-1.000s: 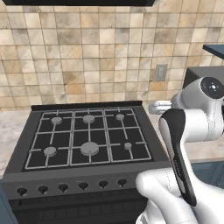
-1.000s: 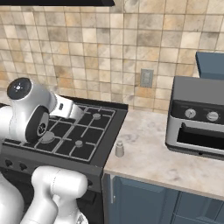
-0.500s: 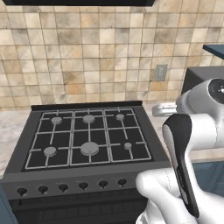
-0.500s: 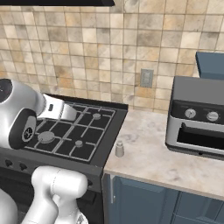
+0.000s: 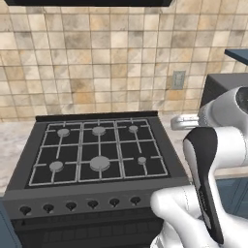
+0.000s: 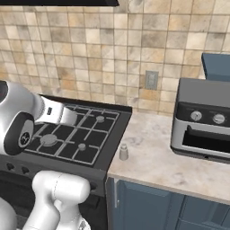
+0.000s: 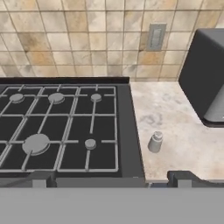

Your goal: Take 2 condiments from the cabinet and move them on the counter near the stove.Make sure the condiments are lined up with each other, next to each other.

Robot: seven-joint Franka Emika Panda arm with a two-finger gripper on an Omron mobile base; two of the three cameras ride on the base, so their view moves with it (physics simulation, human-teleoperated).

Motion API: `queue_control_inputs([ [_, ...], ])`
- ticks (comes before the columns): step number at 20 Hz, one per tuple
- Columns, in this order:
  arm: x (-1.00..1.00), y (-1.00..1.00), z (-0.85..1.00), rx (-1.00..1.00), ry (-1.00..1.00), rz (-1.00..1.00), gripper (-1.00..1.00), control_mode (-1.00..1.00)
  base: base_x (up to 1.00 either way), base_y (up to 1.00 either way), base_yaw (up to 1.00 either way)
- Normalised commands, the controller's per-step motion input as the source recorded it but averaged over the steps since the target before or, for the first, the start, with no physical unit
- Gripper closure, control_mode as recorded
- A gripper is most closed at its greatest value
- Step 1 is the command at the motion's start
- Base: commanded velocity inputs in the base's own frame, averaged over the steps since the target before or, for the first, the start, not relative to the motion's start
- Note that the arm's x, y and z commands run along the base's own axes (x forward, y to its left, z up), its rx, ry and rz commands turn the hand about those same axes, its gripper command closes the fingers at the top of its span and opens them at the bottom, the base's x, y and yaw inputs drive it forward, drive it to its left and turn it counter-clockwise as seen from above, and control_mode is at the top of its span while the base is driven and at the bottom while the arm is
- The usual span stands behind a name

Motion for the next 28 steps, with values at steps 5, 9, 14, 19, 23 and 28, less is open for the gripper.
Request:
queue_control_inputs([
  [5, 0.0, 0.0, 0.0, 0.0, 0.0, 0.0, -1.0, 1.0, -0.21, 0.84, 0.02],
  [9, 0.0, 0.0, 0.0, 0.0, 0.0, 0.0, -1.0, 1.0, -0.23, 1.0, 0.0],
  [14, 0.0, 0.0, 0.0, 0.0, 0.0, 0.0, -1.0, 1.0, -0.58, 1.0, 0.0],
  [19, 0.0, 0.0, 0.0, 0.0, 0.0, 0.0, -1.0, 1.0, -0.66, 1.0, 0.0],
  [23, 0.0, 0.0, 0.0, 0.0, 0.0, 0.0, -1.0, 1.0, -0.56, 1.0, 0.03],
  [28, 0.0, 0.0, 0.0, 0.0, 0.0, 0.0, -1.0, 1.0, -0.1, 1.0, 0.01],
])
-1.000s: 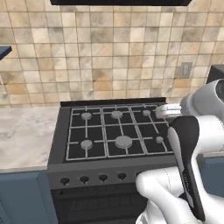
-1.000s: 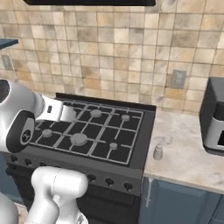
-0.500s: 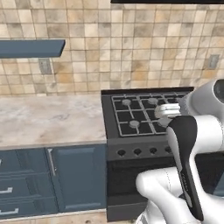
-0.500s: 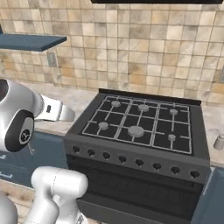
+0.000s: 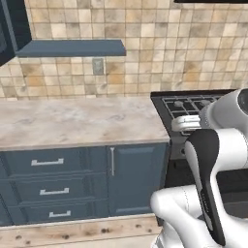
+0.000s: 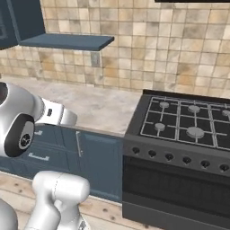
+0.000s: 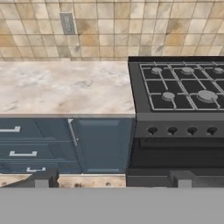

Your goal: Take 2 condiments from the cabinet and move them on the counter near the stove.Make sure the condiments are lined up with each other, next to each other.

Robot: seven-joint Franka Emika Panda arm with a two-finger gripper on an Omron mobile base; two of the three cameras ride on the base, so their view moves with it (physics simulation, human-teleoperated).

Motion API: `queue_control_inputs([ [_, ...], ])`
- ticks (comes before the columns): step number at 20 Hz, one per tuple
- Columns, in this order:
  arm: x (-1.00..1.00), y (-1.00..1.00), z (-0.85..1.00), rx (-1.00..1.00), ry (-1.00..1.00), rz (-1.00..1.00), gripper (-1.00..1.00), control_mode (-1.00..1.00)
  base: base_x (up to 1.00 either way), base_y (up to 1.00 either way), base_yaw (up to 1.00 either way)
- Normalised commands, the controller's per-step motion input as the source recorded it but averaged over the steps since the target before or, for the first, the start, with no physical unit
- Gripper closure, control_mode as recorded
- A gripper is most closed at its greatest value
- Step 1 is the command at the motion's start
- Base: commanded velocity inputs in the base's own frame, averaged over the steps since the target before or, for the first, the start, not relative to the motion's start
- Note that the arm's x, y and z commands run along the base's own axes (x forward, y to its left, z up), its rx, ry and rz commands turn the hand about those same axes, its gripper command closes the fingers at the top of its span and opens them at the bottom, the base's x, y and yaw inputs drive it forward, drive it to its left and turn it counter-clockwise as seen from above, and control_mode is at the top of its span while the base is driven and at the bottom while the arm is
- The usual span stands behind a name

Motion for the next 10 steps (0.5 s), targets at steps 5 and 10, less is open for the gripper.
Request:
queue_control_inputs([
  [5, 0.0, 0.0, 0.0, 0.0, 0.0, 0.0, -1.0, 1.0, 0.23, 1.0, 0.0],
  [10, 0.0, 0.0, 0.0, 0.0, 0.0, 0.0, -1.0, 1.0, 0.04, 1.0, 0.0],
])
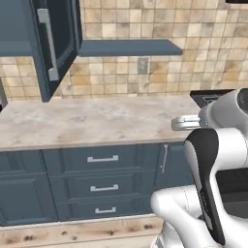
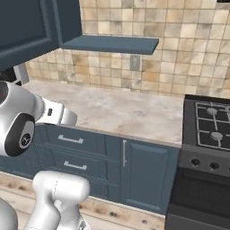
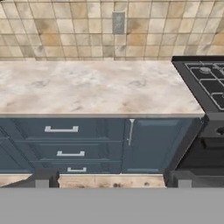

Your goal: Take 2 condiments from the cabinet and move them on the counter near the stove.Make sure the condiments are lined up with each other, next to each other.

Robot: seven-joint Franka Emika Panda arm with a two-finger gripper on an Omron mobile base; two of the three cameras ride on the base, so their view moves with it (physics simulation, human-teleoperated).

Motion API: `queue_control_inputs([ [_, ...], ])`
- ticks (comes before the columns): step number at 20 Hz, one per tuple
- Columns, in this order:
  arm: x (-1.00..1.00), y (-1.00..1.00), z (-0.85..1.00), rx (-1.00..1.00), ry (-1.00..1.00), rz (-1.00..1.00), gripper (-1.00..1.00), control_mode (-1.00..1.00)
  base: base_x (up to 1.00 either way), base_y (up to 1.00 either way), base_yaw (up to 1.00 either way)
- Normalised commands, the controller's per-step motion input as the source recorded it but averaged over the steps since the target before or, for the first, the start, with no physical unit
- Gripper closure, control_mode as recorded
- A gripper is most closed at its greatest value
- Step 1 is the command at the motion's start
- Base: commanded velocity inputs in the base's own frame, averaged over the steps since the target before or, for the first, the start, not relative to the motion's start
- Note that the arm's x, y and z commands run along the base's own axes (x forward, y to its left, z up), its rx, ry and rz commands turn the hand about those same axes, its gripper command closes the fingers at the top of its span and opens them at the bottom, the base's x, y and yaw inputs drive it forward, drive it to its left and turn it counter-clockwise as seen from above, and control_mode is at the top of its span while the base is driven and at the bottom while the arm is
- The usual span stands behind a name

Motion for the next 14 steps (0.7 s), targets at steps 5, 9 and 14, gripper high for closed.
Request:
queue_control_inputs([
  [5, 0.0, 0.0, 0.0, 0.0, 0.0, 0.0, -1.0, 1.0, -0.21, 1.0, 0.0],
  [9, 0.0, 0.0, 0.0, 0.0, 0.0, 0.0, -1.0, 1.0, -0.5, 1.0, 0.0],
  [14, 0.0, 0.0, 0.0, 0.0, 0.0, 0.0, -1.0, 1.0, -0.4, 1.0, 0.0],
])
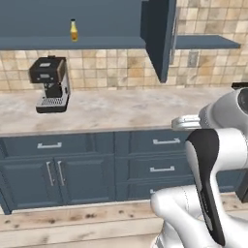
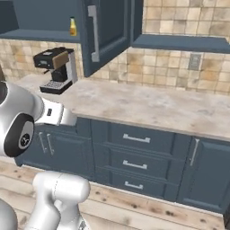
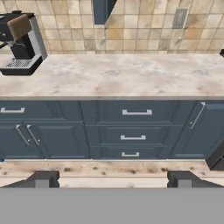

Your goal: Take 2 condiments from the cabinet and move them on the counter near the stove.Make sure the condiments are lined up with each other, next to each other.

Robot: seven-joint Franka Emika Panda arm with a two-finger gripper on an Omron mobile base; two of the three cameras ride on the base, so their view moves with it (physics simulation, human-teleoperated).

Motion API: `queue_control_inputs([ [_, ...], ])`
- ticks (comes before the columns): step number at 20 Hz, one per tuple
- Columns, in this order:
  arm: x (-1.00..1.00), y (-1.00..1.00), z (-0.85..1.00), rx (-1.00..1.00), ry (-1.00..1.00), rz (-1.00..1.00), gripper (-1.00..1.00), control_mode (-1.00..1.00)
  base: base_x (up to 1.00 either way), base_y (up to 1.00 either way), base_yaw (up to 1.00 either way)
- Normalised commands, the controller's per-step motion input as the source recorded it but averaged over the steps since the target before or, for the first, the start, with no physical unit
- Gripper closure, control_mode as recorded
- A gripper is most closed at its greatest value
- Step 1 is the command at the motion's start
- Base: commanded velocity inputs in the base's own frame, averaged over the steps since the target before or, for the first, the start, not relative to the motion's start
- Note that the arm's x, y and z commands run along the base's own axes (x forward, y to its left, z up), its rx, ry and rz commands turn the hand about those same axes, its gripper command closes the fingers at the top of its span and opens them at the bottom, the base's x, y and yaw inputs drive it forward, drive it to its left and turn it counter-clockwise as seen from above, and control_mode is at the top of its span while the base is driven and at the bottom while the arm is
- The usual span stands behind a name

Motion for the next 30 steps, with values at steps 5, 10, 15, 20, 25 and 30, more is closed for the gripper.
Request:
queue_control_inputs([
  [5, 0.0, 0.0, 0.0, 0.0, 0.0, 0.0, -1.0, 1.0, 0.45, 0.99, 0.06],
  [10, 0.0, 0.0, 0.0, 0.0, 0.0, 0.0, -1.0, 1.0, 0.54, 0.99, 0.14],
  [15, 0.0, 0.0, 0.0, 0.0, 0.0, 0.0, -1.0, 1.0, 0.68, 0.32, 0.06],
  [20, 0.0, 0.0, 0.0, 0.0, 0.0, 0.0, -1.0, 1.0, 0.79, -0.01, 0.0],
  [25, 0.0, 0.0, 0.0, 0.0, 0.0, 0.0, -1.0, 1.0, 0.89, 0.0, 0.0],
  [30, 0.0, 0.0, 0.0, 0.0, 0.0, 0.0, -1.0, 1.0, 0.92, 0.0, 0.0],
])
